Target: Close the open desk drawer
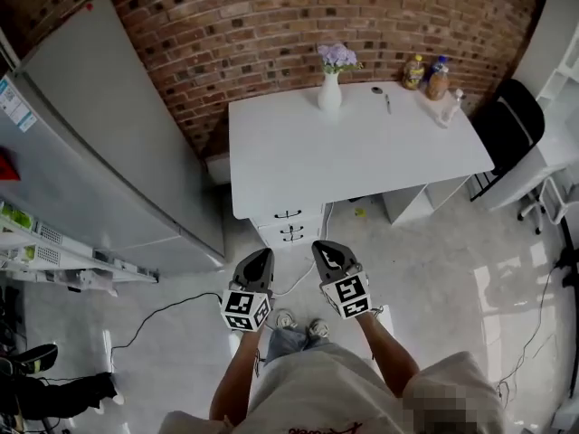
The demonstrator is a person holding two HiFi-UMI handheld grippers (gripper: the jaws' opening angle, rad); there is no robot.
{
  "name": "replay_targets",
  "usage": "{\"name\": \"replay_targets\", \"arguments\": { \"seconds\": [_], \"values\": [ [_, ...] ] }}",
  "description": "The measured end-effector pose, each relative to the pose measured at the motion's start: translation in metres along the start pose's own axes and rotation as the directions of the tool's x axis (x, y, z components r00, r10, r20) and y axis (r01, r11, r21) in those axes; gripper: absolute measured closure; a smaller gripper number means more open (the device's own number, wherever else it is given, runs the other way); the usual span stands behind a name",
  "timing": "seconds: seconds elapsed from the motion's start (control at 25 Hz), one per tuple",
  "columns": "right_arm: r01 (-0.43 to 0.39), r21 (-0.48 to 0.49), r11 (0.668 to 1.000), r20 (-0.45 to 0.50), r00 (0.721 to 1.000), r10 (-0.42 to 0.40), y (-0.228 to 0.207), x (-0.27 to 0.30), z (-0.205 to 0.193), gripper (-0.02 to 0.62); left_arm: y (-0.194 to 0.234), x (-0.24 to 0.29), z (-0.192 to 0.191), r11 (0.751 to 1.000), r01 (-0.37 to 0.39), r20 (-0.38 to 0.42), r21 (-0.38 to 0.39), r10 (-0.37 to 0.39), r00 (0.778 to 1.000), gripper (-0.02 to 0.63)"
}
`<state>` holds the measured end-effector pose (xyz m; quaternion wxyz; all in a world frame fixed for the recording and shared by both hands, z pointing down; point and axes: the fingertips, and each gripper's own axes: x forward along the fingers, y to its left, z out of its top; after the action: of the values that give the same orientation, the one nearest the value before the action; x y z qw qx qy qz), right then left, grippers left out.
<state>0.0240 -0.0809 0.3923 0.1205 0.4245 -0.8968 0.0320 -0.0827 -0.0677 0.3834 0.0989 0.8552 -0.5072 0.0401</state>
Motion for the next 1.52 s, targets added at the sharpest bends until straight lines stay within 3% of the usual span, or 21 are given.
{"name": "replay_targets", "arguments": {
  "seconds": [0.32,0.56,0.84,1.52],
  "values": [
    [0.003,-0.046,0.999,0.04,0.999,-0.001,0.008,-0.033,0.025,0.578,-0.027,-0.009,0.033,1.0,-0.009,0.066,0.012,0.009,0.998,0.594],
    [0.029,0.005,1.0,0.049,0.998,-0.03,0.0,-0.044,0.028,0.578,-0.029,-0.013,0.042,0.997,-0.043,0.066,0.057,0.039,0.997,0.594],
    [0.037,0.046,0.998,0.052,0.998,-0.039,-0.009,-0.045,0.028,0.578,-0.036,-0.007,0.041,0.995,-0.06,0.062,0.083,0.055,0.997,0.594],
    [0.029,0.095,0.995,0.058,0.998,-0.035,-0.012,-0.043,0.027,0.578,-0.041,-0.01,0.033,0.996,-0.062,0.04,0.065,0.059,0.997,0.594]
  ]
}}
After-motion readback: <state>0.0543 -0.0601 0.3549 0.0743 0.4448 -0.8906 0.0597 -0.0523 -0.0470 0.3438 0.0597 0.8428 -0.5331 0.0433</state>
